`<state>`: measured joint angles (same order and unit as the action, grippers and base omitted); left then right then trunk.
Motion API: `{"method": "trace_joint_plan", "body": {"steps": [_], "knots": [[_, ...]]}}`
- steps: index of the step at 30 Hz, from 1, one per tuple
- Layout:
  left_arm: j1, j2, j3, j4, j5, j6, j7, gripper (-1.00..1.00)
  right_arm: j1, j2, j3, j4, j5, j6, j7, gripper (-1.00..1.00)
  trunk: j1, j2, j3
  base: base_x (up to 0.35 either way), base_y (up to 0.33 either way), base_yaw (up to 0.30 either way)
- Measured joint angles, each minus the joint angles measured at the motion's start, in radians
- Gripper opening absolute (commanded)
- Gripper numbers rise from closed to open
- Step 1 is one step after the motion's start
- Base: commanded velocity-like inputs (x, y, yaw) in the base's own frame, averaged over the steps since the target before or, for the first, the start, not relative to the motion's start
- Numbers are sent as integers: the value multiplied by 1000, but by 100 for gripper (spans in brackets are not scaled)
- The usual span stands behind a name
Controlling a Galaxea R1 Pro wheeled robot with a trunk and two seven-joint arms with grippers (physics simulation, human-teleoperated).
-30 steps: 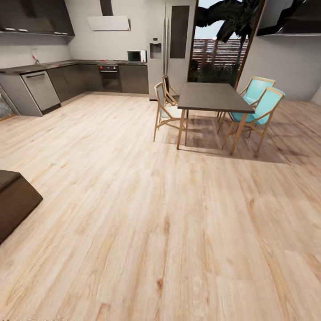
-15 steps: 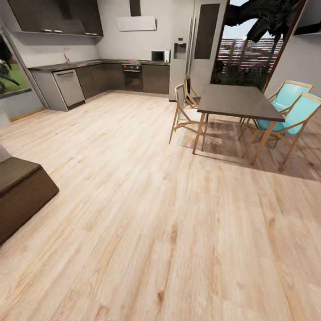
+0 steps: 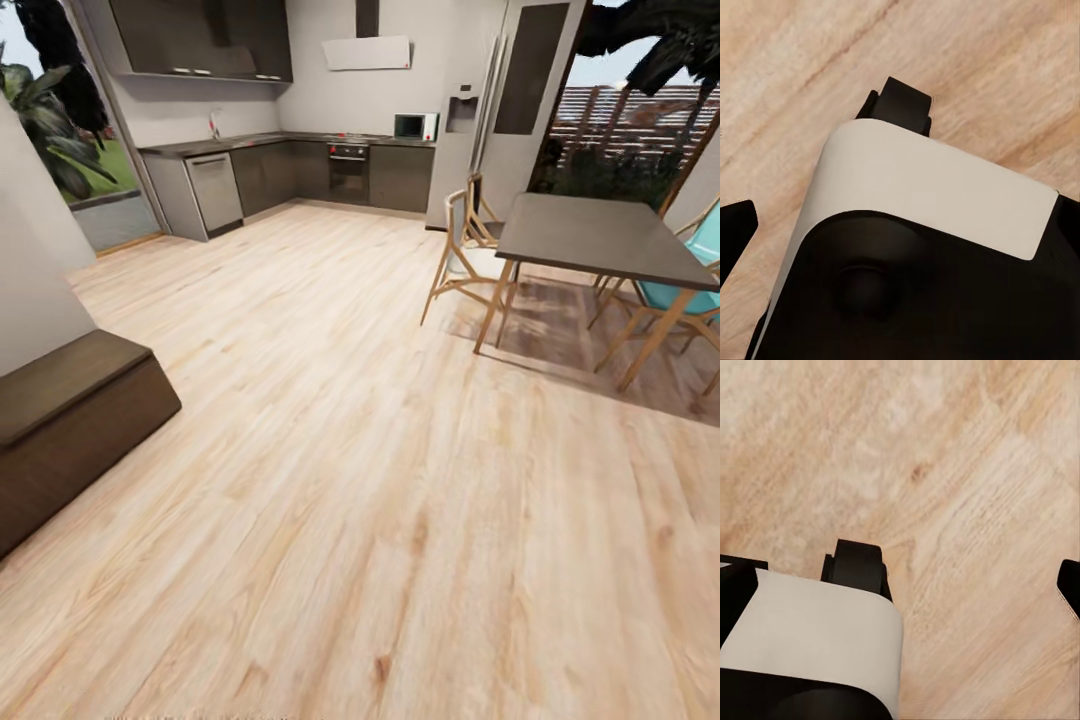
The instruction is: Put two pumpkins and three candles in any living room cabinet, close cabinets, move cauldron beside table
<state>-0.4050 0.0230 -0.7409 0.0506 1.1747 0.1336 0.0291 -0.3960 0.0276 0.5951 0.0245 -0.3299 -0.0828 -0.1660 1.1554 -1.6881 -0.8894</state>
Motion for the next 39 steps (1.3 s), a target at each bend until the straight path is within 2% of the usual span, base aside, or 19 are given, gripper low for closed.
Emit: {"method": "trace_joint_plan", "body": {"steps": [17,39], "knots": [[0,0,-1,0,-1,0,0,100,0,2,0,0,2,0,0,100,0,0,0,0,-1,288],[0,0,0,0,-1,0,0,100,8,5,2,0,6,-1,0,100,0,0,0,0,-76,288]]}}
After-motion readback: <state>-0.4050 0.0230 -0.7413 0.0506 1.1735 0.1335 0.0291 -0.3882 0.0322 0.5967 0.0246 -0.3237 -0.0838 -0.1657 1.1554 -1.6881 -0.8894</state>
